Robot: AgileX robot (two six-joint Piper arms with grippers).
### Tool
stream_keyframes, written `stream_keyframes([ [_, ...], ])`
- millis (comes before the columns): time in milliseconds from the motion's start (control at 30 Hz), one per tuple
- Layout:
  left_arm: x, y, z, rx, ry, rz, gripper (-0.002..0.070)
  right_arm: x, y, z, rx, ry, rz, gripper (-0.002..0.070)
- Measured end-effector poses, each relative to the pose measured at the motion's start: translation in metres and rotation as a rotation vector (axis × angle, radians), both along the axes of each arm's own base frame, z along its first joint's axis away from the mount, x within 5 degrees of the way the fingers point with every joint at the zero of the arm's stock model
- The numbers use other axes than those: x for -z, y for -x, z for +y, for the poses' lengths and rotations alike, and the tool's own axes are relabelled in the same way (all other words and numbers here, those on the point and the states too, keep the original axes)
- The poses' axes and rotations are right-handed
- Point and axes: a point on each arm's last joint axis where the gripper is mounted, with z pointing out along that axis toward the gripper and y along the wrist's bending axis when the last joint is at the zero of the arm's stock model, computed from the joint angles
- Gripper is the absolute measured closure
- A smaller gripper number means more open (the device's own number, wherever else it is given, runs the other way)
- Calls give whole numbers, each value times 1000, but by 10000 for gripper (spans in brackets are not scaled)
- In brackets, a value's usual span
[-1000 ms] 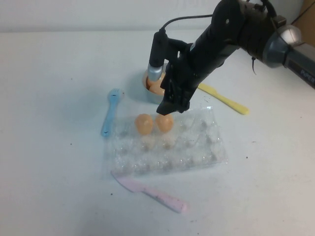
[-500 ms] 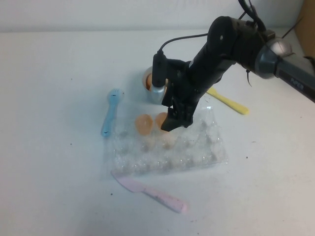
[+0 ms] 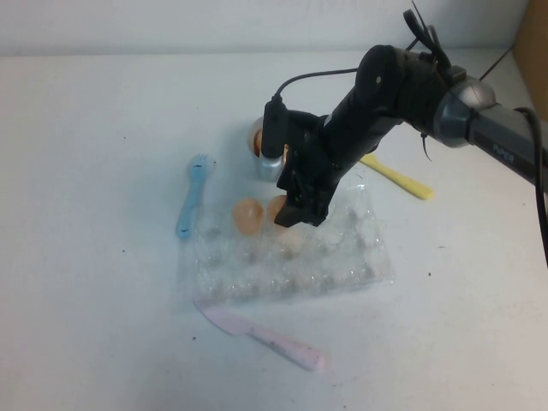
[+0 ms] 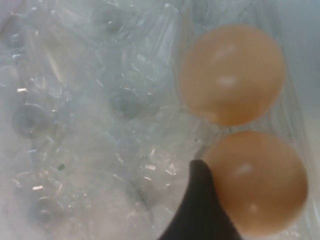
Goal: Take an egg out of the egg box
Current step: Pick up the egg from the plastic box
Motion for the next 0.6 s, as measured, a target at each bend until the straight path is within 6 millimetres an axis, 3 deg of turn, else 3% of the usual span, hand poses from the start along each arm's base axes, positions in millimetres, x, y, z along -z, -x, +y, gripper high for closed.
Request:
stream_keyframes([
  [233,0,0,0,1,-2,0,678,0,0,1,3,-11,3,314],
  [600,0,0,0,1,-2,0,678,-1,3,2,-3,-22,32,323],
])
